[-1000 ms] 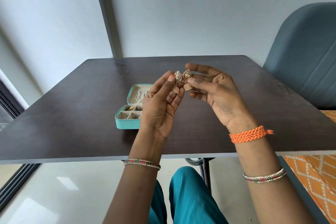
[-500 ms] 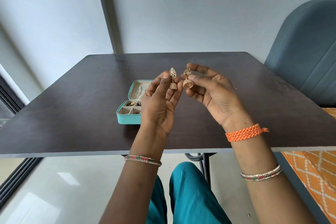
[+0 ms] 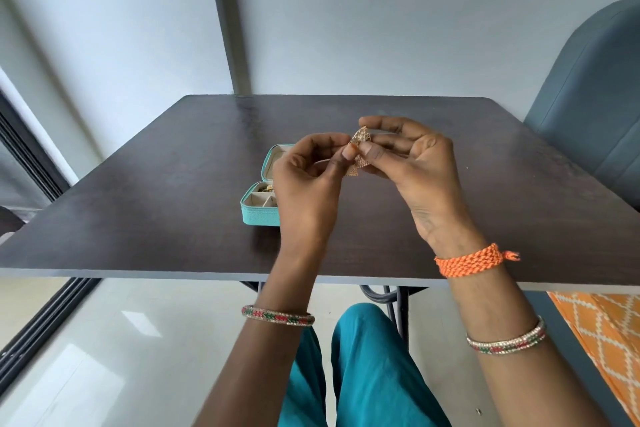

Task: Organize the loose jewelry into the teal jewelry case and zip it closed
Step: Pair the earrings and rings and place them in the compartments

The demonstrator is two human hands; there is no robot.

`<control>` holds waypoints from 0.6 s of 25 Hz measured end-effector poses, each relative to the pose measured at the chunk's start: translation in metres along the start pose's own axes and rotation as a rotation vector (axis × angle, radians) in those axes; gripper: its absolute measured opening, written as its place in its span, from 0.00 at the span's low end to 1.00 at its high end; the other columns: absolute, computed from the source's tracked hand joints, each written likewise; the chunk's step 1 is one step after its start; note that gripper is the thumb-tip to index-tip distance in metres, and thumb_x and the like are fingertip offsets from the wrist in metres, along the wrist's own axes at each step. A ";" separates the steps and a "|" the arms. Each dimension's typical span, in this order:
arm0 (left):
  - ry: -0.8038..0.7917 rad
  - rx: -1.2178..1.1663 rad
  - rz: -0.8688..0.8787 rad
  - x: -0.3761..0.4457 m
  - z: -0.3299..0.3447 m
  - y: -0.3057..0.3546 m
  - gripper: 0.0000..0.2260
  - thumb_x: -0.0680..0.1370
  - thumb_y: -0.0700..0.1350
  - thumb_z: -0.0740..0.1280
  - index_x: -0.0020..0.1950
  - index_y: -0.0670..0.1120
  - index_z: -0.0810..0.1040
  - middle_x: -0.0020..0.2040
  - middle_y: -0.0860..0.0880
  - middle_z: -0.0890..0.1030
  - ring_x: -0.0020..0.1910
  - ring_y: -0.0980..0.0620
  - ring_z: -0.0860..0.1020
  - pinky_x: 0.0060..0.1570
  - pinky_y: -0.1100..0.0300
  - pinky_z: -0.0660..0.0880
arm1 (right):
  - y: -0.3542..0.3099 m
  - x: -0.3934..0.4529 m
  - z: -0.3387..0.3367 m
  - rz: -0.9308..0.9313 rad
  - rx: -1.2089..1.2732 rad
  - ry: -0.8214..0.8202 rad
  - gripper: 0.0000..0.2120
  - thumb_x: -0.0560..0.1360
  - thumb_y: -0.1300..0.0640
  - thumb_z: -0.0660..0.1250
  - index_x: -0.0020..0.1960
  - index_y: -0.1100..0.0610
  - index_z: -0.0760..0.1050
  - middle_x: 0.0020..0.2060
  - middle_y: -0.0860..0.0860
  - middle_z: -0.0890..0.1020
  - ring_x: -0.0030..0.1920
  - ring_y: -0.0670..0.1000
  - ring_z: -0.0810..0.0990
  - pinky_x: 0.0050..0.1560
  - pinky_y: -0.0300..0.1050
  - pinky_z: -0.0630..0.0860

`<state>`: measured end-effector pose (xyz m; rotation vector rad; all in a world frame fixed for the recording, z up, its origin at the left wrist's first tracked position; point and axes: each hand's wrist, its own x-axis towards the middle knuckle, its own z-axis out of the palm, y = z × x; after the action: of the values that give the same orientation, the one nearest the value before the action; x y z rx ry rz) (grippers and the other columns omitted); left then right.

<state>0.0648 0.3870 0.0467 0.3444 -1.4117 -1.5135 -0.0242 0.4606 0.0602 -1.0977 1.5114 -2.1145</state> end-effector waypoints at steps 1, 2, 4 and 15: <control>-0.011 0.013 -0.018 0.003 -0.006 0.001 0.02 0.73 0.35 0.70 0.44 0.39 0.80 0.37 0.47 0.82 0.34 0.57 0.79 0.37 0.66 0.75 | 0.001 0.001 0.002 0.003 0.015 -0.007 0.10 0.72 0.69 0.69 0.51 0.58 0.79 0.39 0.52 0.85 0.41 0.49 0.83 0.44 0.43 0.81; -0.012 0.005 -0.042 0.007 -0.014 0.003 0.02 0.73 0.35 0.70 0.44 0.41 0.80 0.36 0.47 0.82 0.33 0.56 0.79 0.37 0.65 0.76 | 0.001 0.001 0.005 0.008 0.031 -0.012 0.11 0.72 0.69 0.69 0.51 0.57 0.79 0.40 0.53 0.85 0.42 0.50 0.83 0.43 0.43 0.81; 0.013 -0.019 -0.087 0.016 -0.036 0.004 0.03 0.73 0.36 0.70 0.43 0.43 0.80 0.37 0.48 0.83 0.35 0.54 0.79 0.37 0.64 0.76 | 0.010 0.003 0.016 0.031 0.055 0.000 0.11 0.73 0.69 0.68 0.51 0.57 0.79 0.42 0.54 0.85 0.42 0.50 0.83 0.38 0.42 0.80; 0.112 0.352 -0.147 0.025 -0.109 -0.021 0.06 0.74 0.35 0.69 0.49 0.41 0.77 0.38 0.47 0.81 0.33 0.61 0.80 0.35 0.69 0.75 | 0.082 0.005 0.080 0.027 -0.446 -0.103 0.10 0.71 0.67 0.68 0.46 0.53 0.81 0.32 0.45 0.80 0.31 0.40 0.79 0.36 0.37 0.79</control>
<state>0.1259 0.2994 0.0079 0.7510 -1.5898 -1.3337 0.0177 0.3725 -0.0005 -1.2957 1.9887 -1.7130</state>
